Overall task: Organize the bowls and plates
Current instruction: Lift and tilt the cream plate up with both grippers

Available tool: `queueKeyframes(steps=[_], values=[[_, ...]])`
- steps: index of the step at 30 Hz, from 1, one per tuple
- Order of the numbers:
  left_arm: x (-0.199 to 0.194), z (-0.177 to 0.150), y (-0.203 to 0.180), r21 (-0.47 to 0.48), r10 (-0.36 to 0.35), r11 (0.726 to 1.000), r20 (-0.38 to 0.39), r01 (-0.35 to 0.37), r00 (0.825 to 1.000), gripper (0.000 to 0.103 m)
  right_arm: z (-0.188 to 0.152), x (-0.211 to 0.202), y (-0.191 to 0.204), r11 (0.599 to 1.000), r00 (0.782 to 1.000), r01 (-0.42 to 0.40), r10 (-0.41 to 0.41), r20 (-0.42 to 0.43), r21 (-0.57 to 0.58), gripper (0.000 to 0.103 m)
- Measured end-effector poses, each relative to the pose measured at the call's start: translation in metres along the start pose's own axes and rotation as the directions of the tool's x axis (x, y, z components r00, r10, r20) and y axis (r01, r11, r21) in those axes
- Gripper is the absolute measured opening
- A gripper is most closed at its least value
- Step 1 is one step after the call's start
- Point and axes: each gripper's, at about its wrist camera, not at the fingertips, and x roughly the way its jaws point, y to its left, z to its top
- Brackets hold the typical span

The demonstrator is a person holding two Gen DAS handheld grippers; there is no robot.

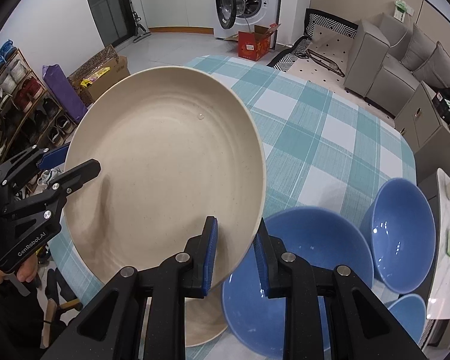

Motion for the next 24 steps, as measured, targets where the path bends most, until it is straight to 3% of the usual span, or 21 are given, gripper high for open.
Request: queueKeyframes(steps=[24], values=[[-0.021, -0.059, -0.011, 0.018, -0.005, 1.000, -0.015, 0.005, 1.000, 0.038, -0.073, -0.007, 0.032, 0.999, 1.000, -0.007, 0.006, -0.009, -0.050, 0.024]])
